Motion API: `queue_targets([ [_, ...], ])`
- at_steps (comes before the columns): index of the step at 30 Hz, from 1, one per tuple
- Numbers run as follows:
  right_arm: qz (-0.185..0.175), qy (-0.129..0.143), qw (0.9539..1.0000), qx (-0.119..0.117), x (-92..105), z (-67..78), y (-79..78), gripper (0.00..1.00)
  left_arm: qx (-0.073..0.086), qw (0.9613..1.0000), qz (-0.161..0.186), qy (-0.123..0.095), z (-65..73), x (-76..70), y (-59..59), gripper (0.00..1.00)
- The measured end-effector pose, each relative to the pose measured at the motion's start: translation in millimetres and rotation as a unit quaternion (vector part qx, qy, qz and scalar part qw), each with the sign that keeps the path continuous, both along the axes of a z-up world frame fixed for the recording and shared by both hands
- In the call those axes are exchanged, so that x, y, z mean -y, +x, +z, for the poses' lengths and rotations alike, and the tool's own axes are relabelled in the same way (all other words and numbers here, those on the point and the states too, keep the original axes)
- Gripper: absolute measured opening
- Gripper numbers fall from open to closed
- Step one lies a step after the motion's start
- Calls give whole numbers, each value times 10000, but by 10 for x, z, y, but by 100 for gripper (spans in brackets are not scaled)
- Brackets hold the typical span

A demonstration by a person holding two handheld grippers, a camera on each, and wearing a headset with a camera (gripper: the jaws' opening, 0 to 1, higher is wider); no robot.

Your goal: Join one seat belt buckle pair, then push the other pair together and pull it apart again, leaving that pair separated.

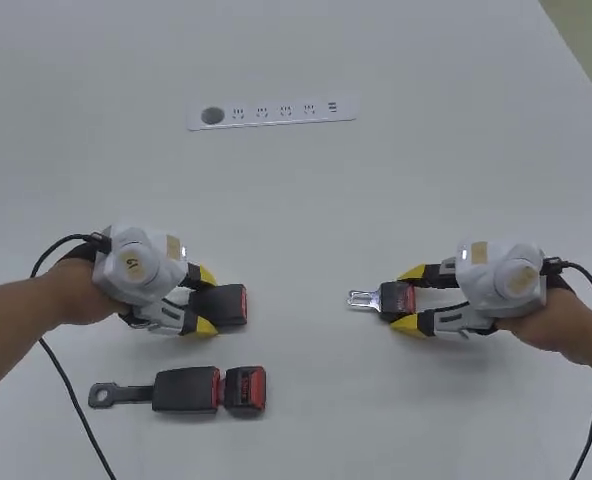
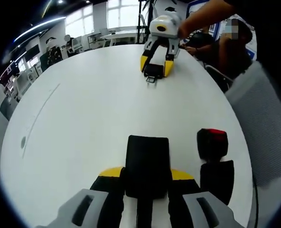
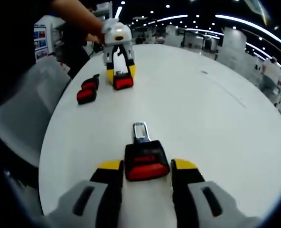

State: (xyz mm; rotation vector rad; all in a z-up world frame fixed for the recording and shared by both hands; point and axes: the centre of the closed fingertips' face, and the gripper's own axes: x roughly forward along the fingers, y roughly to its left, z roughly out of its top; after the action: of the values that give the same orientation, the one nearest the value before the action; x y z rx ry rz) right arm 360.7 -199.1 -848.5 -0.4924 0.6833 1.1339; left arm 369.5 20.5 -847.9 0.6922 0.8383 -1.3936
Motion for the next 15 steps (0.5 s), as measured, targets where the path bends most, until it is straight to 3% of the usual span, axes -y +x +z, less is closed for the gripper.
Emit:
queue_targets([
  [1,6,-3,10000,45,0,8,5,49,-2,9999,82,86,2,-7,8,36],
  [2,-38,218,9997,104,-28,60,34,55,47,9998,70,205,10,-21,11,38],
  [4,-604,476,9970,93,4,149,131,63,92,9999,51,80,81,20,-14,49],
  [5,-788,515,9955,123,34,177,161,68,106,9995,245,-195,136,73,25,53],
  [8,-1342,629,9885,310,74,314,257,76,256,9947,882,-452,301,81,159,65],
  [10,-1543,790,9838,461,50,418,280,80,277,9872,1442,-627,399,49,214,69],
  [11,-1690,868,9805,512,48,462,281,83,363,9824,1702,-682,435,11,239,73],
  [12,-1786,850,9787,540,49,472,280,85,460,9749,1966,-935,500,8,255,81],
  [13,-1879,837,9771,538,39,487,259,88,472,9719,2059,-1043,526,11,254,86],
  [14,-1942,885,9754,544,20,513,246,89,454,9664,2236,-1185,573,-13,214,88],
  [15,-2041,950,9726,575,-9,560,226,89,468,9646,2321,-1160,584,-54,178,88],
])
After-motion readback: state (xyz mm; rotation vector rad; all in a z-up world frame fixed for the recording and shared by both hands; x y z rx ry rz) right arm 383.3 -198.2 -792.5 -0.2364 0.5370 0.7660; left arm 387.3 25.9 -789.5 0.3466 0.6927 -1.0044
